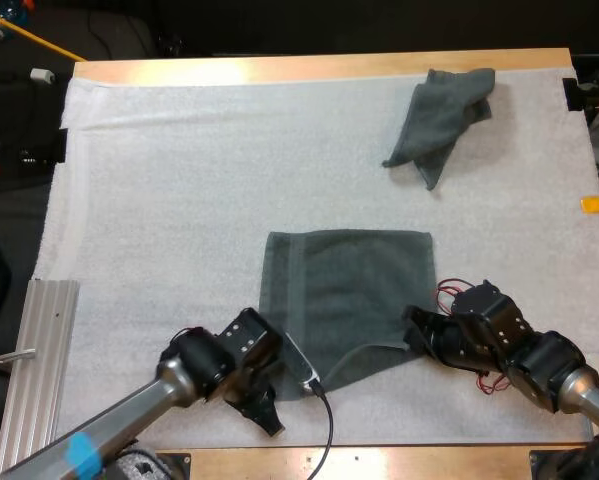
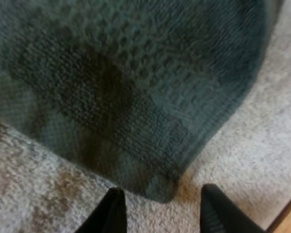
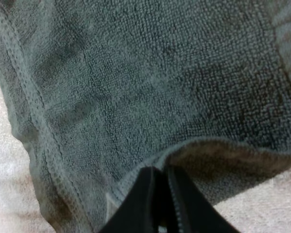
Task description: Pick towel from pile, fold and stack
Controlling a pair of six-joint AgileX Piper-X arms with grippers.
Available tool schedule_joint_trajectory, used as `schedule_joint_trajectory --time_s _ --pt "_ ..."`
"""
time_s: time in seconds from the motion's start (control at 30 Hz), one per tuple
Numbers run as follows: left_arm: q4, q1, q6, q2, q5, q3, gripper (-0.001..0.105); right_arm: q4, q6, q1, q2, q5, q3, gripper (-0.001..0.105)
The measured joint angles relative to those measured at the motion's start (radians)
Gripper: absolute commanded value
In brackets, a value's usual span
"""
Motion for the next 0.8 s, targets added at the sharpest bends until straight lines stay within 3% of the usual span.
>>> schedule_joint_trajectory --time_s 0.33,0.4,0.53,0.8 --pt "-0.058 0.0 -0.005 0.141 0.0 0.0 0.033 0.0 0.0 0.0 0.0 0.0 0.0 0.0" --pt "-0.058 0.0 -0.007 0.141 0.0 0.0 0.026 0.0 0.0 0.0 0.0 -0.005 0.0 0.0" --pt "-0.07 0.0 -0.007 0.141 0.0 0.0 0.0 0.0 0.0 0.0 0.0 -0.01 0.0 0.0" --pt "-0.055 0.0 -0.019 0.141 -0.002 -0.009 0.0 0.0 -0.006 0.0 0.0 -0.017 0.0 0.0"
